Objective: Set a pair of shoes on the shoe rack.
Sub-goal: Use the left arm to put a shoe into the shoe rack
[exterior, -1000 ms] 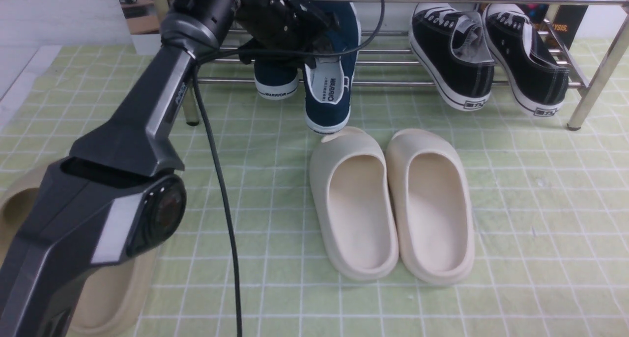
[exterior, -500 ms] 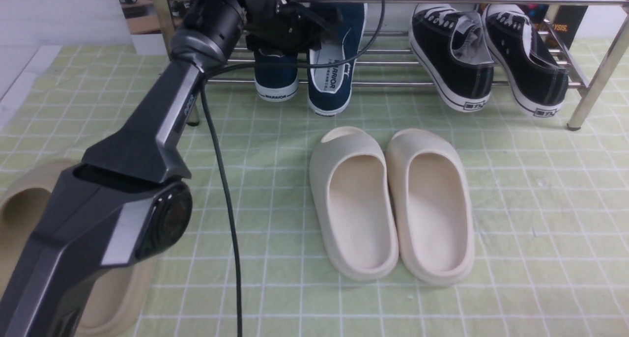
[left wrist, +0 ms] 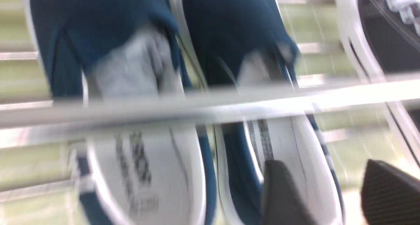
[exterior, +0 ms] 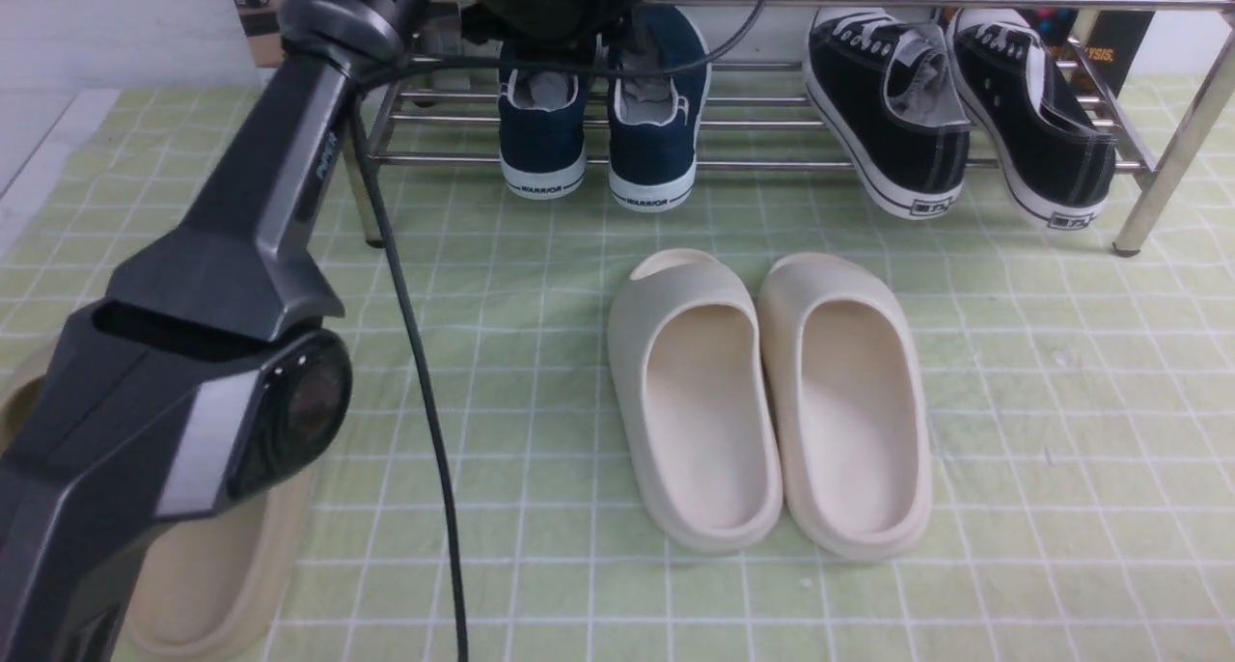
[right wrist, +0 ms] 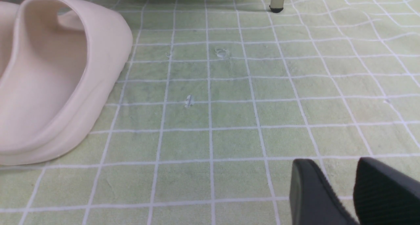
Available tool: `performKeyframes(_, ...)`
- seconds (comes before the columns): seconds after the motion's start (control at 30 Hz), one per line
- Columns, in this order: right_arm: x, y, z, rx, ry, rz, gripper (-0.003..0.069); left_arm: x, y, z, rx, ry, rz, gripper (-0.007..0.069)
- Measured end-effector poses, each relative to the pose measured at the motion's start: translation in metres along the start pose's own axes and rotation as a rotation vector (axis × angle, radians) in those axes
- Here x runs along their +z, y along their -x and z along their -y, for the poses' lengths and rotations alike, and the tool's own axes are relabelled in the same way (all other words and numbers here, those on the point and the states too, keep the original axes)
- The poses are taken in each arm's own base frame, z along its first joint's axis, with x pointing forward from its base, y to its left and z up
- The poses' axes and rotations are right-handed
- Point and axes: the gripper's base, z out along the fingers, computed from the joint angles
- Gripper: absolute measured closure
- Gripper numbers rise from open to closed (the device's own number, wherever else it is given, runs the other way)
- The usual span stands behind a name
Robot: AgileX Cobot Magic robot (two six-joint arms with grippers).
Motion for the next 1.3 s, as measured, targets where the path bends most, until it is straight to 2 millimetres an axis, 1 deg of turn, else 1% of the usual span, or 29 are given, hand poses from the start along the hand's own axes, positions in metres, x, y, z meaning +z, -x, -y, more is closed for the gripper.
performKeyframes(0.03, 0.0, 0.0, 0.0, 0.0, 0.0, 0.0, 0.0419, -0.008, 0.002, 0.003, 0.005, -0.001, -0.001, 0.0326)
performKeyframes(0.1, 0.0, 0.0, 0.0, 0.0, 0.0, 0.0, 0.0419, -0.022, 0.006, 0.008, 0.01, -0.006, 0.014, 0.0416)
performKeyframes(0.17, 0.0, 0.0, 0.0, 0.0, 0.0, 0.0, 0.0419, -0.03, 0.009, 0.011, 0.007, -0.007, 0.017, 0.0507)
performKeyframes(0.2, 0.0, 0.0, 0.0, 0.0, 0.0, 0.0, 0.0419, -0.032, 0.009, 0.011, 0.007, -0.009, 0.019, 0.0517)
performKeyframes(0.23, 0.0, 0.0, 0.0, 0.0, 0.0, 0.0, 0.0419, -0.035, 0.009, 0.013, 0.003, -0.014, 0.01, 0.0589)
performKeyframes(0.27, 0.0, 0.0, 0.0, 0.0, 0.0, 0.0, 0.0419, -0.034, 0.007, 0.014, -0.001, -0.013, -0.006, 0.0634)
performKeyframes(0.4, 0.0, 0.0, 0.0, 0.0, 0.0, 0.0, 0.0419, -0.026, -0.006, 0.024, 0.0, -0.008, -0.092, 0.0638)
performKeyframes(0.5, 0.0, 0.0, 0.0, 0.0, 0.0, 0.0, 0.0419, -0.006, -0.034, 0.041, 0.035, 0.007, -0.222, 0.0638)
performKeyframes(0.53, 0.0, 0.0, 0.0, 0.0, 0.0, 0.0, 0.0419, -0.005, -0.036, 0.042, 0.037, 0.009, -0.228, 0.0638)
performKeyframes(0.57, 0.0, 0.0, 0.0, 0.0, 0.0, 0.0, 0.0419, 0.004, -0.049, 0.047, 0.057, 0.027, -0.277, 0.0638)
performKeyframes(0.63, 0.0, 0.0, 0.0, 0.0, 0.0, 0.0, 0.0419, 0.018, -0.067, 0.052, 0.086, 0.058, -0.344, 0.0638)
performKeyframes(0.67, 0.0, 0.0, 0.0, 0.0, 0.0, 0.0, 0.0419, 0.024, -0.074, 0.052, 0.097, 0.076, -0.368, 0.0638)
performKeyframes(0.77, 0.0, 0.0, 0.0, 0.0, 0.0, 0.0, 0.0419, 0.033, -0.085, 0.046, 0.117, 0.121, -0.411, 0.0638)
performKeyframes(0.9, 0.0, 0.0, 0.0, 0.0, 0.0, 0.0, 0.0419, 0.04, -0.085, 0.043, 0.129, 0.137, -0.369, 0.0638)
performKeyframes(0.93, 0.0, 0.0, 0.0, 0.0, 0.0, 0.0, 0.0419, 0.043, -0.08, 0.043, 0.139, 0.132, -0.305, 0.0638)
performKeyframes(1.13, 0.0, 0.0, 0.0, 0.0, 0.0, 0.0, 0.0419, 0.047, -0.066, 0.045, 0.162, 0.109, -0.136, 0.0638)
performKeyframes(1.23, 0.0, 0.0, 0.0, 0.0, 0.0, 0.0, 0.0419, 0.047, -0.065, 0.045, 0.165, 0.107, -0.119, 0.0638)
performKeyframes(1.3, 0.0, 0.0, 0.0, 0.0, 0.0, 0.0, 0.0419, 0.043, -0.067, 0.045, 0.159, 0.115, -0.165, 0.0638)
